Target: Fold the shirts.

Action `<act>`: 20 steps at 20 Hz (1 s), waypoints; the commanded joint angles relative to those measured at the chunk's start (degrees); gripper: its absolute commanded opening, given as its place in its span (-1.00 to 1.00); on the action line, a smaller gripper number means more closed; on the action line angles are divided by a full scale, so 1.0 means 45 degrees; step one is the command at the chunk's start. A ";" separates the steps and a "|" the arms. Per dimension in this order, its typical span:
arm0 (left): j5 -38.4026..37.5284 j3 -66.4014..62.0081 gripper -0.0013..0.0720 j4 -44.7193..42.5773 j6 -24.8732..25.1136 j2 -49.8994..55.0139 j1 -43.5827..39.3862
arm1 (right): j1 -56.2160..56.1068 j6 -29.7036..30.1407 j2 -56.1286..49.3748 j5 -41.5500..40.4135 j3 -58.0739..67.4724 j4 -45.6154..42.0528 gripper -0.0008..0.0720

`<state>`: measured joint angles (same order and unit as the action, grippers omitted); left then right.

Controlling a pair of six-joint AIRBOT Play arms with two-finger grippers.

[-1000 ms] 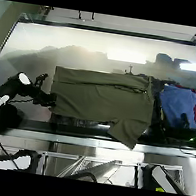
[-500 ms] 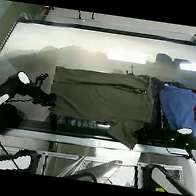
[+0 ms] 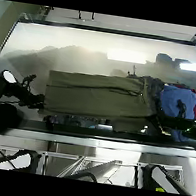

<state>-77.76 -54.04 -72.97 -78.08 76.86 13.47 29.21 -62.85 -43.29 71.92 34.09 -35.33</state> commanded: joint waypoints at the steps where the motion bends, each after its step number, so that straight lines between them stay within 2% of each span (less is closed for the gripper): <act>1: -0.0160 -0.0335 -0.92 0.0170 0.0389 -0.0092 0.0136 | -0.0379 0.1812 -0.0301 -0.0525 0.0913 0.3274 -0.93; 3: -0.0194 -0.1292 -0.92 0.0165 0.0374 0.0335 -0.0413 | -0.1195 0.2565 -0.1234 -0.1394 0.1982 0.4245 -0.93; 8: -0.0374 -0.4945 -0.92 0.0126 -0.0087 0.2569 -0.1588 | -0.3157 0.3468 -0.5523 -0.3215 0.5717 0.4133 -0.93; 12: -0.0500 -0.7499 -0.92 0.0126 -0.0476 0.4770 -0.1608 | -0.3206 0.4002 -0.8791 -0.3249 0.7631 0.4138 -0.93; 15: -0.1253 -0.8675 -0.92 0.0136 -0.0583 0.6305 -0.1613 | -0.3298 0.4881 -0.9748 -0.3274 0.7786 0.4201 -0.92; 16: -0.1642 -0.9097 -0.92 0.0126 -0.0942 0.6761 -0.1608 | -0.3259 0.5027 -0.9748 -0.3259 0.7796 0.4197 -0.89; 17: -0.2050 -0.9534 -0.91 0.0107 -0.1224 0.7101 -0.1564 | -0.3099 0.5027 -0.9607 -0.3143 0.7932 0.4109 -0.52; 18: -0.2472 -0.9991 -0.81 0.0112 -0.1336 0.7359 -0.1452 | -0.2851 0.5022 -0.9418 -0.2861 0.8213 0.3716 -0.02; 19: -0.2851 -1.0496 0.29 0.0117 -0.1355 0.7524 -0.1345 | -0.2531 0.4969 -0.9209 -0.2623 0.8602 0.2880 0.26; 20: -0.2905 -1.0962 0.92 0.0117 -0.1588 0.7567 -0.1239 | -0.2244 0.4537 -0.9054 -0.2545 0.8932 0.1855 0.47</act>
<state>-86.80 -97.71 -72.49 -82.94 107.92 7.07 16.75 -41.67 -84.58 58.78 71.02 -19.57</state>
